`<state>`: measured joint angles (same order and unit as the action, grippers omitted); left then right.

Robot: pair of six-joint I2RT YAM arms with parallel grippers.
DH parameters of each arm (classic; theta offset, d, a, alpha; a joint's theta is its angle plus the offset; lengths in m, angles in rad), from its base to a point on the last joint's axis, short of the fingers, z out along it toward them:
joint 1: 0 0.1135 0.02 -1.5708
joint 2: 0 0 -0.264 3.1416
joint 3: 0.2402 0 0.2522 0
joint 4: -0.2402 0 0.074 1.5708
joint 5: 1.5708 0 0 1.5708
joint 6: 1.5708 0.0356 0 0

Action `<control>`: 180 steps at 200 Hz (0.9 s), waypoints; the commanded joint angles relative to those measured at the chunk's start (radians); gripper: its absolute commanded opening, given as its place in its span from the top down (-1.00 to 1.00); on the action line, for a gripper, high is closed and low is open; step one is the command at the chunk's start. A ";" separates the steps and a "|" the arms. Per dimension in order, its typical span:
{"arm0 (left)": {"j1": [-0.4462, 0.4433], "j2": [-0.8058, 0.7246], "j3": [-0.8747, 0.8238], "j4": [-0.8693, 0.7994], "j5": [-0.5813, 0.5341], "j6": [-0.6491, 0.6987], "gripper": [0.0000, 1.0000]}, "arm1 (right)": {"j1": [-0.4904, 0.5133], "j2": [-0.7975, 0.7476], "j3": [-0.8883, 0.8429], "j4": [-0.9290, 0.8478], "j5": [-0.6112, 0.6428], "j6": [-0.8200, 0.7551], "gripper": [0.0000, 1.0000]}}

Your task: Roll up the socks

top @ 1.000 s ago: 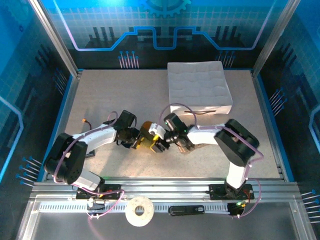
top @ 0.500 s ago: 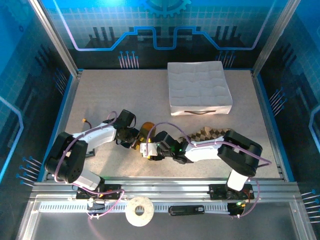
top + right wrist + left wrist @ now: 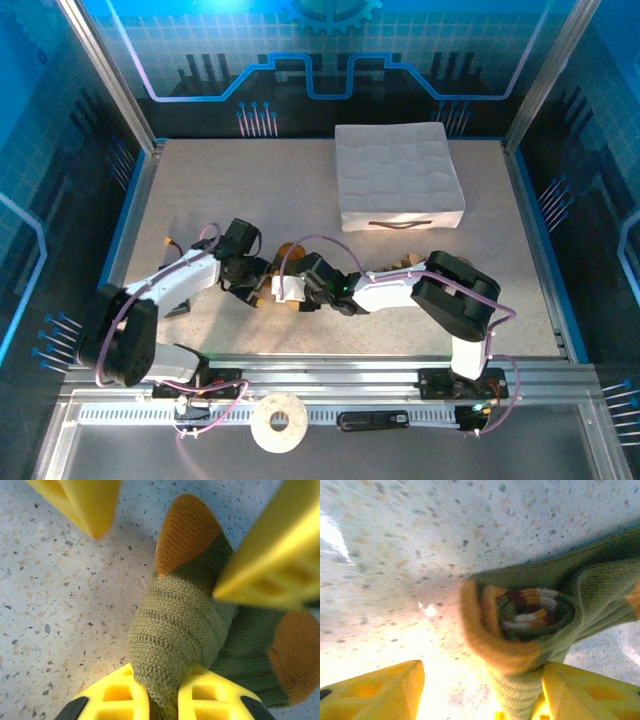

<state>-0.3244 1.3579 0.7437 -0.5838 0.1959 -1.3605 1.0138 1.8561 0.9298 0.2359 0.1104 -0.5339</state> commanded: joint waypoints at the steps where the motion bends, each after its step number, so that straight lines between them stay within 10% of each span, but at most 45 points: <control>1: 0.047 -0.090 -0.002 -0.130 -0.032 -0.015 -0.42 | -0.039 0.049 0.022 -0.183 -0.158 0.104 1.00; 60: 0.110 -0.216 -0.089 -0.034 0.002 -0.079 -0.48 | -0.114 0.152 0.182 -0.407 -0.410 0.246 1.00; 180: 0.009 0.054 -0.063 0.258 0.011 -0.039 -0.22 | -0.322 0.406 0.381 -0.552 -0.877 0.652 1.00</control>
<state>-0.3027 1.3602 0.6476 -0.3523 0.2142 -1.4334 0.7063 2.1693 1.3357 -0.1535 -0.7696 0.0040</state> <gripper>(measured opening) 0.619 0.128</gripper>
